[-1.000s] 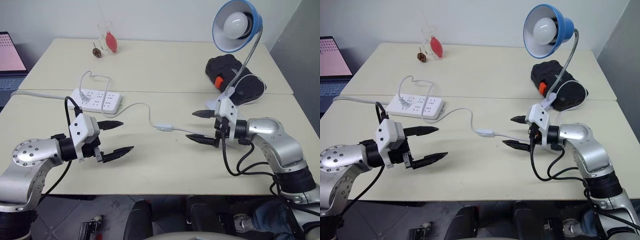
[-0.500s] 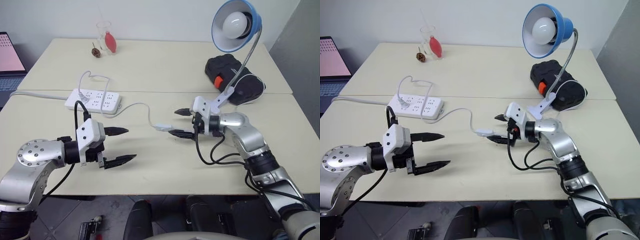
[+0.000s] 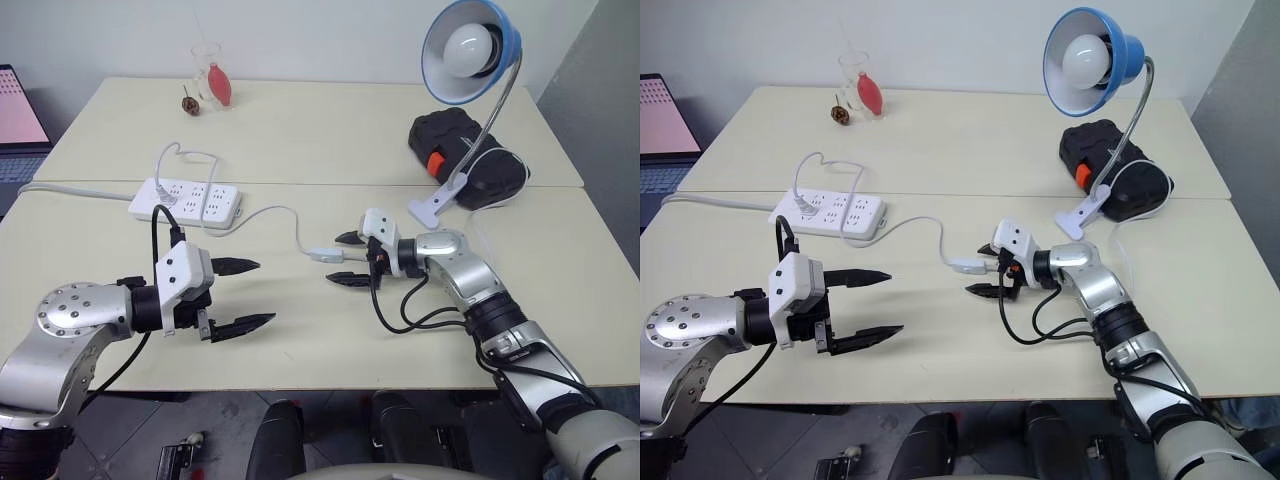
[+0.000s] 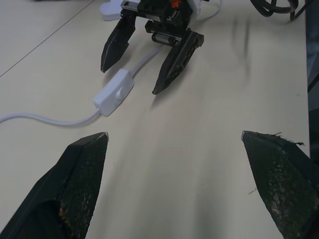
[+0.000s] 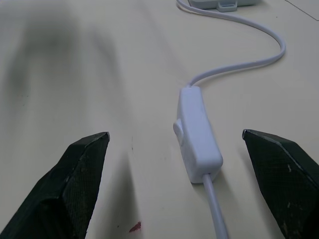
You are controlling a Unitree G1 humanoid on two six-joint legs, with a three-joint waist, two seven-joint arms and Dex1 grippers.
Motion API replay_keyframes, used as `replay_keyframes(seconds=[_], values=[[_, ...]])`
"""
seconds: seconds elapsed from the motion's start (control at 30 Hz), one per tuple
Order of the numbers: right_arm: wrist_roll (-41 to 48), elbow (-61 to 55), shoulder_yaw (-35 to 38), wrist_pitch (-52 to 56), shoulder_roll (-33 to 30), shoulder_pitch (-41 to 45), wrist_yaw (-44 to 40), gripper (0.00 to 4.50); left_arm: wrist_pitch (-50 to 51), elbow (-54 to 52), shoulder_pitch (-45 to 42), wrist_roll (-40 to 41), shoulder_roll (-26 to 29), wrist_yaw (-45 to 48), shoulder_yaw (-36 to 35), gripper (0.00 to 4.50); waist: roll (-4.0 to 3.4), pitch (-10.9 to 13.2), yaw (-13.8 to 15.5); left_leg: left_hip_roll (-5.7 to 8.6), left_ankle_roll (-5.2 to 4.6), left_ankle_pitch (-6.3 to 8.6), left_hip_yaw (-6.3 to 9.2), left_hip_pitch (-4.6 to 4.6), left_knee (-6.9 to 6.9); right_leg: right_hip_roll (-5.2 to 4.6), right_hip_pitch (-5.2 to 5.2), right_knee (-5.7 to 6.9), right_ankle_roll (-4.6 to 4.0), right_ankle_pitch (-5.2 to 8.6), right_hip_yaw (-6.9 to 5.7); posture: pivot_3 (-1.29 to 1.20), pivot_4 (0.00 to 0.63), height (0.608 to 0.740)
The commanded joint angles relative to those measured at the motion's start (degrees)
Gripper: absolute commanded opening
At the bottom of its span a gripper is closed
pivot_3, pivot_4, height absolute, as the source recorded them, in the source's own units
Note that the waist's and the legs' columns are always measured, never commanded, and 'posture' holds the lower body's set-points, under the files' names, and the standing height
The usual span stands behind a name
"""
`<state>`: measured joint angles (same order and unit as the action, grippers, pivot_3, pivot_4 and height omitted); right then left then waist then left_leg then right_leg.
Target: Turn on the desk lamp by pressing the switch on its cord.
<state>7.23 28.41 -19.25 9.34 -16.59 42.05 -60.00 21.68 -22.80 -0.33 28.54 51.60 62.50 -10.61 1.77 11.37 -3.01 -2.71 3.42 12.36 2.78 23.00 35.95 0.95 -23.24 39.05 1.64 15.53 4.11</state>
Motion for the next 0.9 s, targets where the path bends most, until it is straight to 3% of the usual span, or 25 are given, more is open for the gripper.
replay_keyframes(seconds=[0.03, 0.13, 0.6, 0.77, 0.9], values=[[-0.6, 2.2, 1.5, -2.0, 0.8, 2.2, -0.3, 4.32, -1.4, -1.6, 0.1, -0.4, 0.1, -0.4, -1.1, 4.49, 0.0, 0.0, 0.0, 0.0, 0.0, 0.0, 0.0, 0.0, 0.0, 0.0, 0.0, 0.0, 0.0, 0.0, 0.0, 0.0, 0.15, 0.74], [-0.7, 3.6, 1.8, -2.6, 1.3, 2.6, -0.5, 3.79, -1.8, -1.5, 0.2, -0.6, 0.2, -0.5, -1.0, 4.5, -0.01, 0.0, -0.1, 0.0, 0.0, 0.0, 0.01, 0.0, -0.01, 0.0, 0.0, 0.0, -0.01, 0.0, -0.01, 0.0, 0.15, 0.74], [-3.3, 4.2, 0.7, -6.2, 0.1, 2.8, -3.7, 0.36, -3.8, -0.3, -0.8, -1.5, -1.4, -1.9, -0.5, 4.5, -0.01, 0.0, -0.2, 0.0, 0.0, 0.0, 0.01, 0.0, -0.01, 0.0, 0.0, 0.0, -0.01, 0.0, 0.0, 0.0, 0.15, 0.74], [-2.5, 1.2, 1.2, -4.9, -0.6, 2.2, -5.8, 0.35, -4.0, -0.3, -1.1, -1.8, -1.9, -2.2, -0.1, 4.5, -0.01, 0.0, -0.2, 0.0, 0.0, 0.0, 0.01, 0.0, -0.01, 0.0, 0.0, 0.0, -0.01, 0.0, 0.0, 0.0, 0.15, 0.74], [1.8, -6.6, 2.6, 2.3, -2.6, 1.7, -10.0, 0.35, -2.7, -0.8, -2.1, -0.3, -2.2, -2.4, -0.4, 4.5, -0.02, 0.0, -0.2, 0.0, 0.0, 0.0, 0.02, 0.01, -0.01, 0.0, 0.0, 0.01, -0.01, 0.0, -0.01, 0.0, 0.15, 0.74]])
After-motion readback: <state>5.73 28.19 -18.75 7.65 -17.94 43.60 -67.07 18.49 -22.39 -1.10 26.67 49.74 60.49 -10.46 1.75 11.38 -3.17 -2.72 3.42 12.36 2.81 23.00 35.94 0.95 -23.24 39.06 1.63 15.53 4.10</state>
